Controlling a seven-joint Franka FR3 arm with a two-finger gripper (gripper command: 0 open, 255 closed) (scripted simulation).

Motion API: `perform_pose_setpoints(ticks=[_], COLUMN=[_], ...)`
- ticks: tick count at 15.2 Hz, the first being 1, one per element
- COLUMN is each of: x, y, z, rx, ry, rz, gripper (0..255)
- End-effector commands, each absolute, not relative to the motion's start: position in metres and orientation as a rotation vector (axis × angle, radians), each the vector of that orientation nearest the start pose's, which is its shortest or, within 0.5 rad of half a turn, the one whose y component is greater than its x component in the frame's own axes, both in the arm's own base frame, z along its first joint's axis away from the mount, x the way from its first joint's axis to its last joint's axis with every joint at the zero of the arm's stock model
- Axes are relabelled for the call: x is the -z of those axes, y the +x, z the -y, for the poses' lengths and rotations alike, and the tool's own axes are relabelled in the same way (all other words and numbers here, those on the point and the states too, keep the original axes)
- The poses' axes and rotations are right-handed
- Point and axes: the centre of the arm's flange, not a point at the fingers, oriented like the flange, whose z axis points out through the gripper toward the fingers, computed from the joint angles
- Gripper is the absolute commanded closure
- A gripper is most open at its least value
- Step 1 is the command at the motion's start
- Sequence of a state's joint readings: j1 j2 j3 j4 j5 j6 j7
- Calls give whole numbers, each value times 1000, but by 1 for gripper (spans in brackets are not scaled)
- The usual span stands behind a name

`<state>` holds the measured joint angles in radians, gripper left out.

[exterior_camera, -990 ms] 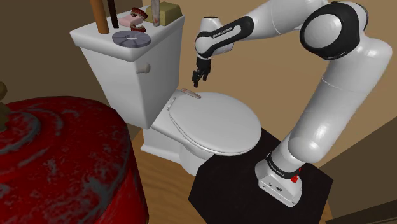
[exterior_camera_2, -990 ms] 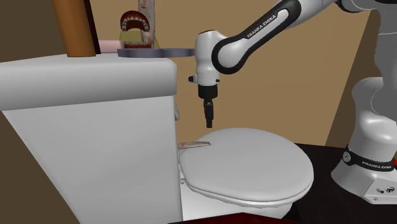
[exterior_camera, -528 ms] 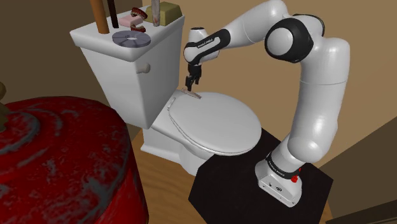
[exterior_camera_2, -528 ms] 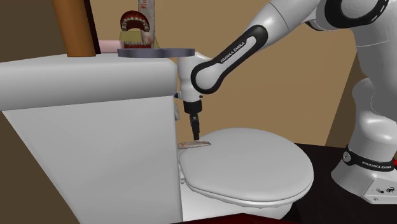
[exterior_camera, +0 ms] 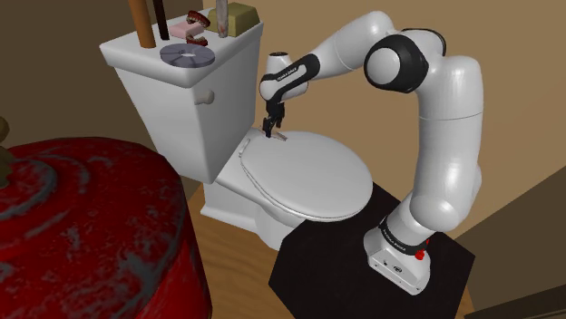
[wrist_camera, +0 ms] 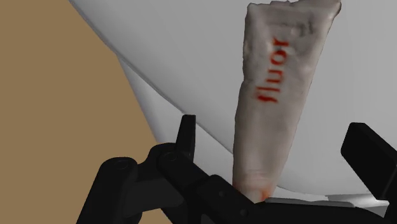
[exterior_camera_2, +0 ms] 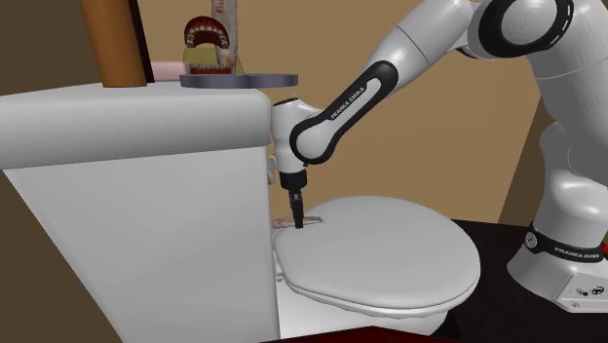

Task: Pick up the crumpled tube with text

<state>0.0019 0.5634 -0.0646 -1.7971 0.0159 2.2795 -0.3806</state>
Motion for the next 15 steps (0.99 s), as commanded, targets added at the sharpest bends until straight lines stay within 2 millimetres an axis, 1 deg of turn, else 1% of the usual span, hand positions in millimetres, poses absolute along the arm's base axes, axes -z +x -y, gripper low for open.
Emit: perform_pose_setpoints(ticks=[1,2,11,15], x=[-226,-226,-226,-247], y=[645,646,645,645], z=[37,37,37,37], rx=[-129,-129,-129,-129], ry=[-3105,-3105,-3105,-3105], rz=[494,494,494,494], gripper=[0,255,255,255])
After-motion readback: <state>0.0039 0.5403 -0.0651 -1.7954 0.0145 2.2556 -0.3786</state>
